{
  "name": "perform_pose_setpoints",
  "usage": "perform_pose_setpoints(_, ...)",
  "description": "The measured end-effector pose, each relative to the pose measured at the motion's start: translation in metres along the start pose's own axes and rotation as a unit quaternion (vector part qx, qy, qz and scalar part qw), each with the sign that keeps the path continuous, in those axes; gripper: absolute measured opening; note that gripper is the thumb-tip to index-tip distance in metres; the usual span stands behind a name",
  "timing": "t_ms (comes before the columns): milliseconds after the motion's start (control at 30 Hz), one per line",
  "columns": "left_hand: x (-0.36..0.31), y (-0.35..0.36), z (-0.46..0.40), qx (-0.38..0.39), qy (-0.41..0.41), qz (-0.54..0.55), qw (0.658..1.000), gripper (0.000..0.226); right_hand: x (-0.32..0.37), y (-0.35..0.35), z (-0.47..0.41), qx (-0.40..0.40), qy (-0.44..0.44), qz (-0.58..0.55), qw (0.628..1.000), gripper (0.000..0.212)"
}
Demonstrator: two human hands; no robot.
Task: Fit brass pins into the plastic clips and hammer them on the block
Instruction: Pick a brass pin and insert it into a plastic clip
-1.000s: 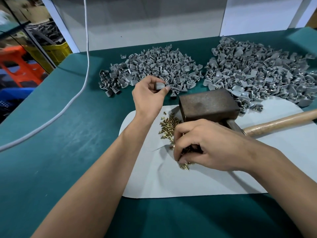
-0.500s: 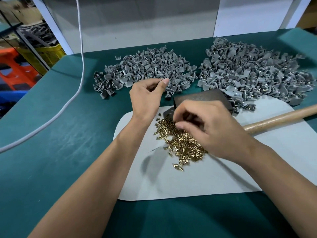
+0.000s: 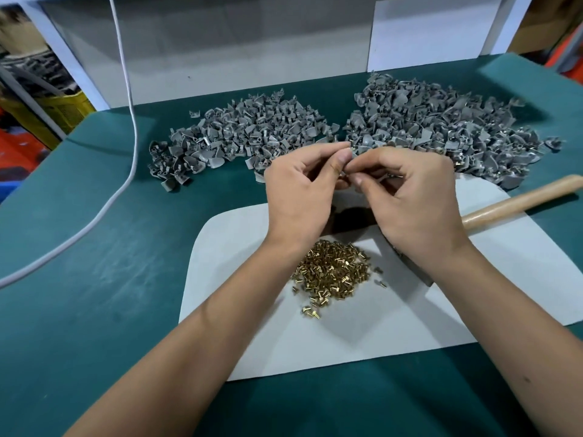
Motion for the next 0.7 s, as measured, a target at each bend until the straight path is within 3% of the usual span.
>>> perform_pose_setpoints(267, -0.002, 0.02, 0.005, 0.106, -0.009, -0.04, 0.994, 0.029, -0.007, -0.011, -0.002, -0.035, 0.017, -0.002, 0.999, 0.023)
perform_pose_setpoints(500, 0.003, 0.01, 0.002, 0.062, -0.028, -0.024, 0.997, 0.025, -0.005, -0.004, -0.001, -0.013, 0.011, -0.024, 1.0, 0.022)
perform_pose_setpoints(700, -0.002, 0.017, 0.005, 0.099, -0.001, -0.026, 0.995, 0.03, -0.013, -0.009, -0.003, -0.025, 0.032, -0.056, 0.998, 0.021)
Point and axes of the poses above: each hand's wrist, its own z-axis away from the middle knuckle, its own y-axis out of the palm, x = y × z, the point moved 8 cm from there along -z, towards the middle knuckle, and after that the axes turned 2 degrees about y, right-handed, at the moved point
